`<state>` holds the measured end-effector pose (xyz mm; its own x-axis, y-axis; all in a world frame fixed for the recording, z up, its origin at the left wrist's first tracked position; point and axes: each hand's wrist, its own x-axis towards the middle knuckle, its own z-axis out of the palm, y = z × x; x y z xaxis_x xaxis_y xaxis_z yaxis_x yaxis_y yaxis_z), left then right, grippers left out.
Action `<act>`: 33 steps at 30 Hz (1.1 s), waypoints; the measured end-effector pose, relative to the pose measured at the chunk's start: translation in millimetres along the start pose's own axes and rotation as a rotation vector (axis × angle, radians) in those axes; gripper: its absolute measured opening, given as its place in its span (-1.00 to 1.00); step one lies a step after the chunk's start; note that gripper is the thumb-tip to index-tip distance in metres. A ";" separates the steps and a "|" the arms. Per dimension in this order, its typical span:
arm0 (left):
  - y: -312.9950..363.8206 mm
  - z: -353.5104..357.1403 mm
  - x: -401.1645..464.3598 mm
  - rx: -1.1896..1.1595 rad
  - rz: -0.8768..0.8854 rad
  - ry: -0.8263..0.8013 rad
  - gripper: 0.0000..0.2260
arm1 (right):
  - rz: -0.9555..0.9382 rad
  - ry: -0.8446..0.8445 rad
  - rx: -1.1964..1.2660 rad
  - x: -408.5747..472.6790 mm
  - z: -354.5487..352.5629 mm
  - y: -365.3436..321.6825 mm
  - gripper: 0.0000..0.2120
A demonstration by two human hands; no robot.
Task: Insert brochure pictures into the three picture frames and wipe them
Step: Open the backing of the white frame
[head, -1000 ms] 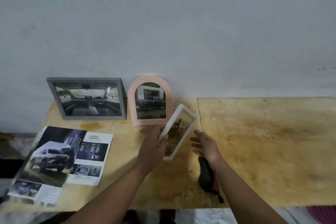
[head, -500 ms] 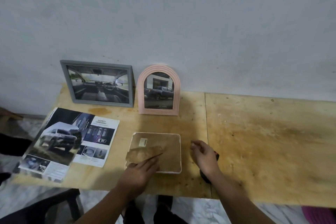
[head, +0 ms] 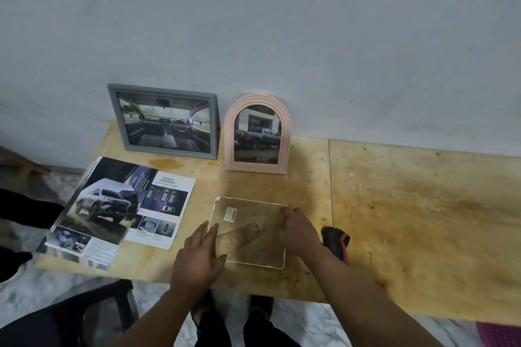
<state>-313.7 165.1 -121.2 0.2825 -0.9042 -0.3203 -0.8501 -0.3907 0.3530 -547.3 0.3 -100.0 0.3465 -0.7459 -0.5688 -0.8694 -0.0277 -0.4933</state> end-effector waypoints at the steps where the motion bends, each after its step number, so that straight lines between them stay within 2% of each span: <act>1: -3.0 -1.0 4.0 -0.023 -0.040 -0.058 -0.23 | 0.012 0.009 -0.024 3.0 0.7 -2.9 -0.51; 5: -5.2 -7.4 12.6 -0.031 -0.065 -0.167 -0.16 | 0.096 0.044 -0.091 12.4 1.6 -8.8 -0.66; 10: -6.8 -6.1 16.1 0.001 -0.054 -0.178 -0.16 | 0.150 0.042 -0.107 20.2 3.3 -9.0 -0.62; 15: -9.3 -3.1 18.8 0.052 -0.018 -0.176 -0.25 | 0.195 0.096 0.067 31.4 1.8 -5.5 -0.59; 33: 0.2 -13.4 23.7 0.119 -0.029 -0.231 -0.24 | 0.374 0.161 0.373 48.3 6.0 -3.7 -0.68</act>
<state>-301.2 141.3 -117.0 0.2100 -0.8243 -0.5257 -0.8935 -0.3800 0.2391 -525.2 -31.7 -129.6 -0.0454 -0.7528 -0.6567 -0.7287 0.4746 -0.4937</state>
